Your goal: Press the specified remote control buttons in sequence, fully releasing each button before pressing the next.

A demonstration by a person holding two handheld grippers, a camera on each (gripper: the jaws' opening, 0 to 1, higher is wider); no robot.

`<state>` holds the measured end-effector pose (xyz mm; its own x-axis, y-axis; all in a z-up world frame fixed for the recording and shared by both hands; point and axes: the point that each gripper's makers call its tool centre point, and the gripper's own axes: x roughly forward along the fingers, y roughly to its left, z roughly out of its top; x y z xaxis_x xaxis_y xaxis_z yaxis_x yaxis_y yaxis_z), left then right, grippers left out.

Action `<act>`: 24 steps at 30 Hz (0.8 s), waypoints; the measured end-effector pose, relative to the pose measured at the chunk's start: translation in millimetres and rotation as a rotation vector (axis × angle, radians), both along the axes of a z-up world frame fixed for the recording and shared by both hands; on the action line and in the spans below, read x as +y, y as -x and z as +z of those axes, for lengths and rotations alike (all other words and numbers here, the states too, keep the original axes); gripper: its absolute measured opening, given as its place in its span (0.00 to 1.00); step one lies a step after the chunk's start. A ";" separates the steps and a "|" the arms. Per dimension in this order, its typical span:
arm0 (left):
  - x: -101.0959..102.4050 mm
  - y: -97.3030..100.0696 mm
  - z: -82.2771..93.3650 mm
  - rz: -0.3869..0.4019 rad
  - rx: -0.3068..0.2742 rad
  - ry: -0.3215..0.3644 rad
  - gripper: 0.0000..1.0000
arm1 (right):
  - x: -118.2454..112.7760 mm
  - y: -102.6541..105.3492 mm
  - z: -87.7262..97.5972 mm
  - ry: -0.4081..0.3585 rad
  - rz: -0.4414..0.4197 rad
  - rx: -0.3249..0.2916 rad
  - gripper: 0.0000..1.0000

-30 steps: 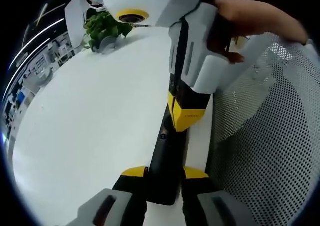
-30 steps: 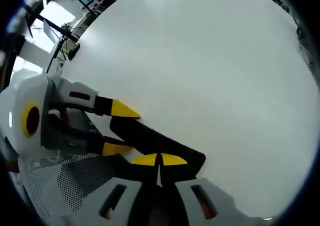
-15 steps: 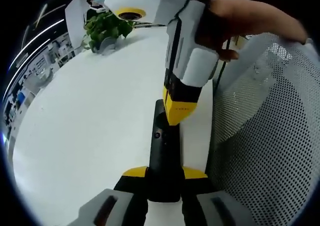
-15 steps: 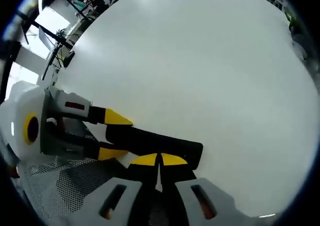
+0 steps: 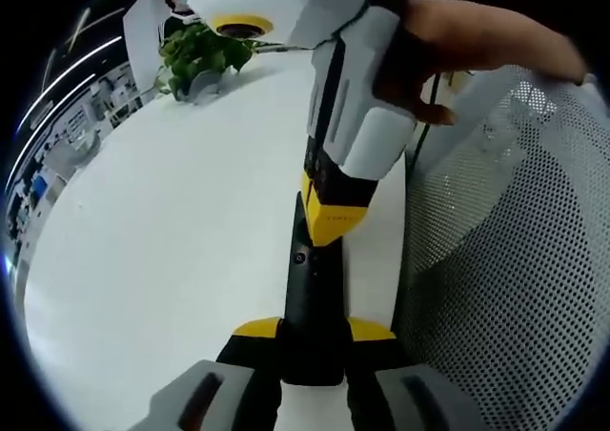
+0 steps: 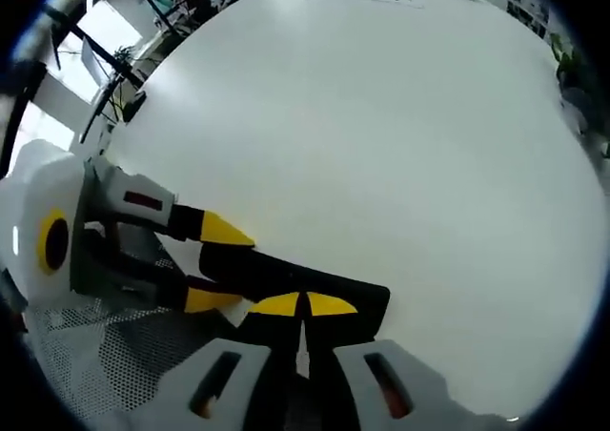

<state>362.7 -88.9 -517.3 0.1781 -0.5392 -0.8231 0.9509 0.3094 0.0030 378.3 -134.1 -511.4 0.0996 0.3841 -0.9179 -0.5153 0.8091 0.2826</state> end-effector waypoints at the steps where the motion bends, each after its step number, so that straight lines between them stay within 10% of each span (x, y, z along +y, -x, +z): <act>1: 0.1 0.0 0.0 0.000 0.001 0.000 0.24 | 0.3 -0.5 -0.3 -0.003 0.005 -0.007 0.00; 24: -0.3 0.4 0.3 -0.003 0.000 -0.003 0.24 | -4.3 5.7 1.0 -0.044 -0.025 0.069 0.00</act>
<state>362.3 -89.2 -517.0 0.1764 -0.5374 -0.8247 0.9519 0.3065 0.0039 372.6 -138.5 -510.4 0.0466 0.4220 -0.9054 -0.4727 0.8078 0.3522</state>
